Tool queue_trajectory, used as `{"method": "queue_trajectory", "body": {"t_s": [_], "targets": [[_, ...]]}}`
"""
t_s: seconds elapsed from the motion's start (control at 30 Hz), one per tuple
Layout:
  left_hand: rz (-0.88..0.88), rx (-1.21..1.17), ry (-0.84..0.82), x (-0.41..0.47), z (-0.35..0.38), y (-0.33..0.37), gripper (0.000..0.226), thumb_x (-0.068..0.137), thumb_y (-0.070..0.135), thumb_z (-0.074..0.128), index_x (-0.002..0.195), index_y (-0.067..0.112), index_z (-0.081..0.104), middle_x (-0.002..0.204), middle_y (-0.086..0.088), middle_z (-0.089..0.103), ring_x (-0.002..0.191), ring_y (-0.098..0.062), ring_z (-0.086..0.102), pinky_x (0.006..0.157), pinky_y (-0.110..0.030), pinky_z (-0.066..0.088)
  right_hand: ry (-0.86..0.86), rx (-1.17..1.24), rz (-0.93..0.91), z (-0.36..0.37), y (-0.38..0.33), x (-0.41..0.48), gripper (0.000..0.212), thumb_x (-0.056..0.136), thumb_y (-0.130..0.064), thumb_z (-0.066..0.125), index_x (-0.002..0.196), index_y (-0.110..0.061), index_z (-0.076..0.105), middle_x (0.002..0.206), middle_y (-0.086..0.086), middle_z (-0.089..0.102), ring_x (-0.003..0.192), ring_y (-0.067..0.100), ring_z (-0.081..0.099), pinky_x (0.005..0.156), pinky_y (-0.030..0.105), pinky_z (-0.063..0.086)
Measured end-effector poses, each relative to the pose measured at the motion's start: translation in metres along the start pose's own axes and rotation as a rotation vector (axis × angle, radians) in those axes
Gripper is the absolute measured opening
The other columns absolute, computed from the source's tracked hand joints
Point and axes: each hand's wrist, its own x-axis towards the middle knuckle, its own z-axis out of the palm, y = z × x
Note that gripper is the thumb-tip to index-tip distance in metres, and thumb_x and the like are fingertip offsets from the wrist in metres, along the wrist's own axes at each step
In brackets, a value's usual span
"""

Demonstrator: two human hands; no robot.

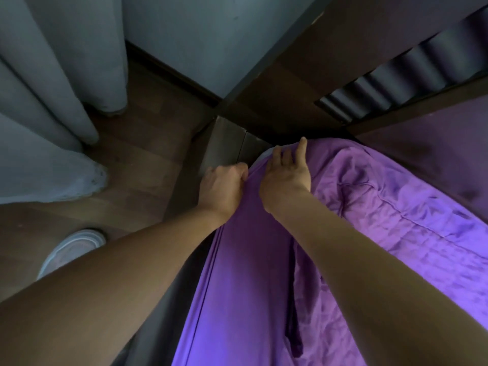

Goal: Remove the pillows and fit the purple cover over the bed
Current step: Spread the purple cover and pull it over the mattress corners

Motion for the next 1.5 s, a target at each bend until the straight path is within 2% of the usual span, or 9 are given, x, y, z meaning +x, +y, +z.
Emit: {"method": "queue_trajectory", "body": {"t_s": [0.1, 0.23, 0.53, 0.83, 1.03, 1.13, 1.23, 1.4, 1.5], "targets": [[-0.042, 0.010, -0.013, 0.009, 0.009, -0.009, 0.030, 0.088, 0.002, 0.041, 0.088, 0.019, 0.066, 0.088, -0.007, 0.070, 0.084, -0.027, 0.064, 0.078, -0.038, 0.049, -0.041, 0.043, -0.007, -0.001, -0.008, 0.015, 0.059, 0.098, -0.033, 0.021, 0.149, -0.006, 0.009, 0.157, 0.019, 0.000, 0.143, 0.037, -0.001, 0.109, 0.059, -0.014], [-0.098, 0.101, -0.044, 0.018, 0.016, -0.020, 0.031, 0.089, 0.004, 0.043, 0.097, 0.021, 0.068, 0.103, -0.013, 0.069, 0.097, -0.034, 0.062, 0.079, -0.037, 0.049, -0.077, 0.102, -0.027, 0.002, -0.022, 0.036, 0.063, 0.097, -0.034, 0.026, 0.149, -0.004, 0.009, 0.156, 0.021, -0.002, 0.143, 0.040, -0.003, 0.111, 0.056, -0.012], [-0.190, 0.126, -0.119, 0.014, 0.020, -0.034, 0.033, 0.086, 0.004, 0.045, 0.097, 0.025, 0.067, 0.103, -0.009, 0.070, 0.099, -0.032, 0.062, 0.083, -0.036, 0.047, -0.075, 0.258, -0.072, 0.013, -0.040, 0.049, 0.060, 0.097, -0.025, 0.025, 0.149, -0.004, 0.004, 0.157, 0.015, -0.009, 0.144, 0.035, -0.007, 0.112, 0.051, -0.012], [0.032, 0.252, -0.094, 0.003, 0.025, -0.041, 0.037, 0.089, 0.009, 0.041, 0.119, 0.024, 0.057, 0.115, -0.004, 0.062, 0.104, -0.024, 0.058, 0.088, -0.034, 0.033, -0.033, 0.291, -0.077, 0.015, -0.044, 0.051, 0.059, 0.097, -0.026, 0.026, 0.149, -0.006, 0.007, 0.157, 0.016, -0.011, 0.144, 0.035, -0.006, 0.114, 0.051, -0.010], [0.066, 0.112, -0.159, -0.021, 0.034, -0.049, 0.054, 0.086, 0.009, 0.041, 0.139, 0.020, 0.037, 0.114, -0.014, 0.048, 0.102, -0.032, 0.051, 0.086, -0.044, 0.047, -0.009, 0.338, -0.111, 0.015, -0.038, 0.048, 0.057, 0.098, -0.027, 0.024, 0.150, -0.008, 0.008, 0.157, 0.012, -0.012, 0.144, 0.034, -0.004, 0.116, 0.050, -0.008], [0.133, 0.263, -0.100, -0.023, 0.035, -0.053, 0.049, 0.085, 0.008, 0.046, 0.134, 0.014, 0.045, 0.106, -0.014, 0.051, 0.092, -0.031, 0.053, 0.072, -0.042, 0.053, -0.018, 0.332, -0.119, 0.014, -0.038, 0.047, 0.057, 0.099, -0.028, 0.021, 0.150, -0.008, 0.006, 0.157, 0.011, -0.014, 0.144, 0.034, -0.005, 0.115, 0.050, -0.009], [0.266, 0.421, 0.008, -0.016, 0.034, -0.060, 0.049, 0.070, 0.005, 0.070, 0.118, 0.006, 0.061, 0.089, -0.011, 0.057, 0.068, -0.027, 0.056, 0.053, -0.032, 0.052, -0.025, 0.320, -0.114, 0.013, -0.040, 0.048, 0.057, 0.099, -0.030, 0.020, 0.150, -0.008, 0.005, 0.157, 0.012, -0.015, 0.144, 0.035, -0.007, 0.115, 0.051, -0.010], [0.330, 0.515, 0.040, -0.006, 0.035, -0.069, 0.048, 0.063, 0.004, 0.079, 0.109, 0.004, 0.066, 0.090, -0.008, 0.062, 0.064, -0.025, 0.055, 0.051, -0.031, 0.048, -0.031, 0.336, -0.118, 0.011, -0.047, 0.057, 0.057, 0.099, -0.031, 0.020, 0.149, -0.008, 0.007, 0.157, 0.012, -0.013, 0.143, 0.037, -0.008, 0.114, 0.053, -0.009], [0.333, 0.525, 0.006, -0.005, 0.036, -0.072, 0.043, 0.063, 0.005, 0.080, 0.104, 0.005, 0.068, 0.112, -0.006, 0.064, 0.065, -0.023, 0.055, 0.055, -0.030, 0.049, -0.032, 0.356, -0.121, 0.011, -0.051, 0.059, 0.058, 0.098, -0.031, 0.024, 0.150, -0.010, 0.008, 0.157, 0.012, -0.015, 0.143, 0.038, -0.008, 0.114, 0.053, -0.009]]}}
